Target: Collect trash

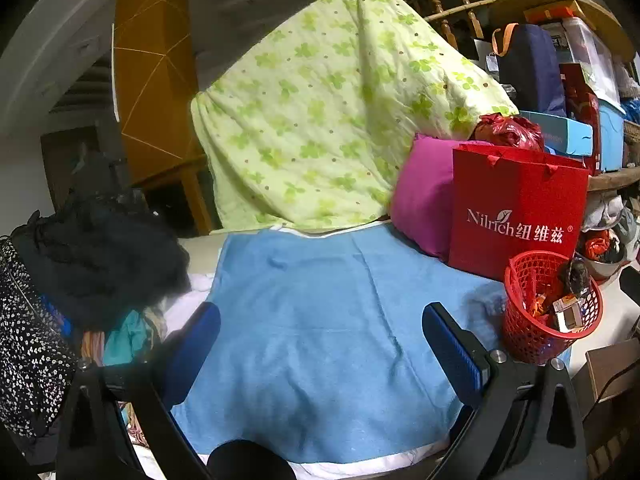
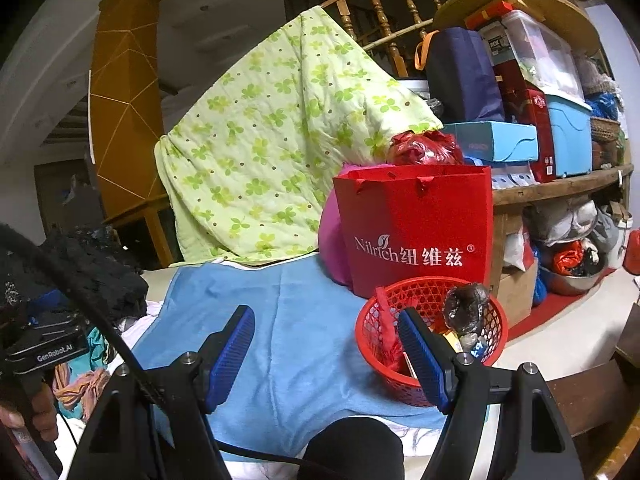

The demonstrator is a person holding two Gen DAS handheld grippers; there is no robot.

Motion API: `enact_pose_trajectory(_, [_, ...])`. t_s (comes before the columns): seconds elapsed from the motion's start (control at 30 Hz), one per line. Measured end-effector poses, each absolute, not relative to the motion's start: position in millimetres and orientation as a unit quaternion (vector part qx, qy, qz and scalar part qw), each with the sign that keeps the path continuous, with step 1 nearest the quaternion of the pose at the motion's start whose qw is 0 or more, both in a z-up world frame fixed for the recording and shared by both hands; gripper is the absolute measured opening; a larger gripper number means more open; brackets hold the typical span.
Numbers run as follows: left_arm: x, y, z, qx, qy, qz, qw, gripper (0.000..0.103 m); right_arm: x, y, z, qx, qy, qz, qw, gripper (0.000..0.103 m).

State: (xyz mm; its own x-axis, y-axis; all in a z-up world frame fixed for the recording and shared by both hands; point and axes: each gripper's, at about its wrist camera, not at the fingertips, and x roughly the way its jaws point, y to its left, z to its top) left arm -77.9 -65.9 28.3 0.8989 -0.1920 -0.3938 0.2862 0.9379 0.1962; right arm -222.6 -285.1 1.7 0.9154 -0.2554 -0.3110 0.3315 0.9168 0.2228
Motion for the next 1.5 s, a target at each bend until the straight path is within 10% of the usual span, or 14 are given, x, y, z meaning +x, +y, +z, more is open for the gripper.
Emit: enact_pose_trajectory(1.5, [-108,-236,20,0.22,0.216,-0.263,0.914,0.101,-288,-374,-6,0.172,0.136,-0.252,0.943,0.077])
